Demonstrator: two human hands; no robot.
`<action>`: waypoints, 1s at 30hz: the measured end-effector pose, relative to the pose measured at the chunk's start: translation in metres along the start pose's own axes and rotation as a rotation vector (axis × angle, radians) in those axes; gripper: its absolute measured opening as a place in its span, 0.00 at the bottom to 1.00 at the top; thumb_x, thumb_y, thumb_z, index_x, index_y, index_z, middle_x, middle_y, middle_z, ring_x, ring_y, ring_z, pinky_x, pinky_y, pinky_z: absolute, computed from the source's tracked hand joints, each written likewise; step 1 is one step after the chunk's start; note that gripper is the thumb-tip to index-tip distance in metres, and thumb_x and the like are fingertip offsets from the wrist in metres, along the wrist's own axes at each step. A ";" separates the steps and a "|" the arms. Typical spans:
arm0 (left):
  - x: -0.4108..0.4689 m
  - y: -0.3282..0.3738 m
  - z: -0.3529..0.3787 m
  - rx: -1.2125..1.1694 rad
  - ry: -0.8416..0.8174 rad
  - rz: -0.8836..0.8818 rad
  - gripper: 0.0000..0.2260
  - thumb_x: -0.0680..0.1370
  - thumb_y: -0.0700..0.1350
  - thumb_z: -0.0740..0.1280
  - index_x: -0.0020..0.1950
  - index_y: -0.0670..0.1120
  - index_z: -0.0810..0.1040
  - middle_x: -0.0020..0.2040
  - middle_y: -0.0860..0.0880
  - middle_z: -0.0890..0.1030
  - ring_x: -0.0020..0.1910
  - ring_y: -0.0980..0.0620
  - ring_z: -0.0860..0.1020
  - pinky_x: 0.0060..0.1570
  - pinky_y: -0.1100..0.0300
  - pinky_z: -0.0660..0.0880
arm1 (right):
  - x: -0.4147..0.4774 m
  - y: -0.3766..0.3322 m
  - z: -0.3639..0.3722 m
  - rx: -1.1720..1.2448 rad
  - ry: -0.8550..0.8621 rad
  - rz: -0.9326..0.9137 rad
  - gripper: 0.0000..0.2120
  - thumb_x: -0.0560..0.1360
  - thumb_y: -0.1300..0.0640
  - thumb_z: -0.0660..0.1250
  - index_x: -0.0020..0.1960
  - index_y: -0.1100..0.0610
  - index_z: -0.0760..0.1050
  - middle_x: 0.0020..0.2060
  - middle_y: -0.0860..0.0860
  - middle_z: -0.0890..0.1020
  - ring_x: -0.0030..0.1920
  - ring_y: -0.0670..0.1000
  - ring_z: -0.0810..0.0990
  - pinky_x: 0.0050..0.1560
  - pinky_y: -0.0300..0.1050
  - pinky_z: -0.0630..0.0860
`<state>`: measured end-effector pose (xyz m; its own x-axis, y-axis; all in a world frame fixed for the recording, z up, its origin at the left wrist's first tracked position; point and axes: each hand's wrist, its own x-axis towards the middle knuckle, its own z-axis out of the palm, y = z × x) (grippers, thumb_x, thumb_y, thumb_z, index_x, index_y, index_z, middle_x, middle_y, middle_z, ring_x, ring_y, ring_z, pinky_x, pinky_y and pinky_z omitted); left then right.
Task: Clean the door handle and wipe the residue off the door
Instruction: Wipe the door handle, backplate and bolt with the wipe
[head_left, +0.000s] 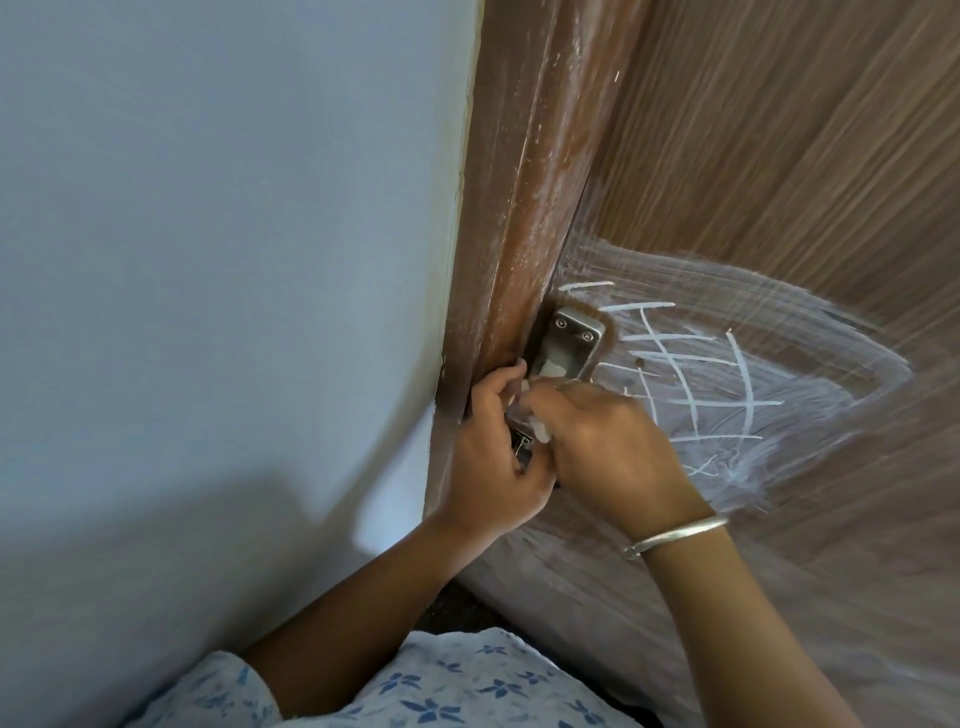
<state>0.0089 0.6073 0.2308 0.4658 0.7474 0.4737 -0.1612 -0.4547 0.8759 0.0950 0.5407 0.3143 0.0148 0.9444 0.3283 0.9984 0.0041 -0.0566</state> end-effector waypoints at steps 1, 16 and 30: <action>0.000 -0.001 0.000 -0.001 -0.007 0.001 0.26 0.71 0.40 0.68 0.67 0.39 0.63 0.63 0.63 0.69 0.65 0.62 0.72 0.60 0.60 0.73 | -0.005 0.000 -0.002 -0.024 -0.001 -0.029 0.11 0.61 0.69 0.70 0.42 0.60 0.79 0.34 0.54 0.81 0.33 0.55 0.80 0.30 0.43 0.75; -0.001 0.001 -0.001 0.027 -0.033 0.043 0.25 0.68 0.32 0.66 0.64 0.37 0.66 0.63 0.40 0.73 0.65 0.47 0.72 0.65 0.51 0.70 | 0.006 0.003 -0.001 0.035 0.202 0.159 0.15 0.62 0.76 0.68 0.46 0.63 0.79 0.37 0.57 0.83 0.31 0.57 0.80 0.27 0.43 0.76; -0.001 0.006 -0.005 0.090 -0.019 0.083 0.23 0.69 0.32 0.65 0.64 0.37 0.67 0.60 0.42 0.75 0.63 0.52 0.73 0.64 0.64 0.67 | 0.005 0.005 -0.001 -0.094 0.026 0.444 0.14 0.69 0.71 0.60 0.52 0.61 0.73 0.42 0.58 0.81 0.42 0.60 0.80 0.36 0.46 0.71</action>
<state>0.0028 0.6060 0.2361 0.4708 0.6964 0.5416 -0.1218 -0.5567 0.8217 0.0998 0.5454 0.3168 0.4428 0.8395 0.3149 0.8957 -0.4304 -0.1121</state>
